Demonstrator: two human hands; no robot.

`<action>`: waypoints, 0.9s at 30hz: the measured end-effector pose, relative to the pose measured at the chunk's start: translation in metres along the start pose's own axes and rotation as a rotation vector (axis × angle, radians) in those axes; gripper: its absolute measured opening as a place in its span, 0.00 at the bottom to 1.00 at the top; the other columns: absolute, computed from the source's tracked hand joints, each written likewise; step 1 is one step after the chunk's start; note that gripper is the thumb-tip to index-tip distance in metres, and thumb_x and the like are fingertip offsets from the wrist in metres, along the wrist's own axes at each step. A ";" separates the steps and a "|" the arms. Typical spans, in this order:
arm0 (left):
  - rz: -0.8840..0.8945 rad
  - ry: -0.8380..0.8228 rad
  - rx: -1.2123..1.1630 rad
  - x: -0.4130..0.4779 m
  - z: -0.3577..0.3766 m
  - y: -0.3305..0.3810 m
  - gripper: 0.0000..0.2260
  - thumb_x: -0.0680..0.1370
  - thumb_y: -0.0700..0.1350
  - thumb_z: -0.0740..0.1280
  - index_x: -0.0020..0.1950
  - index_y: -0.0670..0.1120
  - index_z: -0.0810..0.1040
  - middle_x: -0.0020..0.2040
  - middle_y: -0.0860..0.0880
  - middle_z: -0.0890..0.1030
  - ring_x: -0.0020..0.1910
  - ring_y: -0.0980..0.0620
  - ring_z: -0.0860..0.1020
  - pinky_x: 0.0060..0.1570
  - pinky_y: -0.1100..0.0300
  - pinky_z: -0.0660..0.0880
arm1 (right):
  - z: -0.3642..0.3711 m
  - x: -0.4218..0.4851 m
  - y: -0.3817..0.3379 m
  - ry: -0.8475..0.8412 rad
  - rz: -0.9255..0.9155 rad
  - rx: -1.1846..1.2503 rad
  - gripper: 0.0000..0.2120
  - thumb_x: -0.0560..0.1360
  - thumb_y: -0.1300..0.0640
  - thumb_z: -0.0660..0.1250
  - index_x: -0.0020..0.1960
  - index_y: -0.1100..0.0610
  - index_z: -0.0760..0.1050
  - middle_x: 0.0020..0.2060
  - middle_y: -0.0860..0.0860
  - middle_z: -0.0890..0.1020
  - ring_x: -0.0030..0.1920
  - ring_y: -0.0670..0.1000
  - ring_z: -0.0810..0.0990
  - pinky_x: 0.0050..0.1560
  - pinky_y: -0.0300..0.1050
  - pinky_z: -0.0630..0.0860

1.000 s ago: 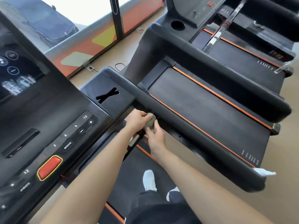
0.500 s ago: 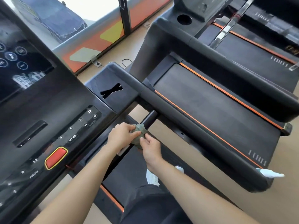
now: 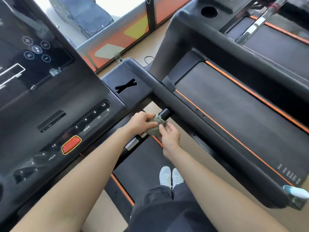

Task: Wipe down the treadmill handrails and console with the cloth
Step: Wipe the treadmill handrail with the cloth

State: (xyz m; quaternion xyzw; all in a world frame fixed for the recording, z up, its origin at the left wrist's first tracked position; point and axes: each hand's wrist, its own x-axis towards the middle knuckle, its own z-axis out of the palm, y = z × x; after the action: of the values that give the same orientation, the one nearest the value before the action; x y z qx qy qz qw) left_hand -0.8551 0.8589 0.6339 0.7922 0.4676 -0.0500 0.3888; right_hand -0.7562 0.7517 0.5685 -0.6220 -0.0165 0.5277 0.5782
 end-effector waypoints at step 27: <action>-0.237 0.181 0.208 -0.204 0.004 -0.143 0.08 0.77 0.59 0.69 0.49 0.58 0.85 0.34 0.54 0.79 0.41 0.51 0.76 0.44 0.53 0.77 | 0.086 -0.150 0.113 -0.174 0.413 0.119 0.12 0.79 0.68 0.68 0.61 0.61 0.78 0.56 0.58 0.84 0.55 0.56 0.85 0.46 0.44 0.83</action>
State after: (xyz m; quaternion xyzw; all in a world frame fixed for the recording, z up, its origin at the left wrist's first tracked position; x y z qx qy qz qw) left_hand -1.0794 0.7504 0.6400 0.7689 0.5830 -0.0723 0.2525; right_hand -0.9475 0.6803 0.6006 -0.5292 0.0928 0.6864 0.4900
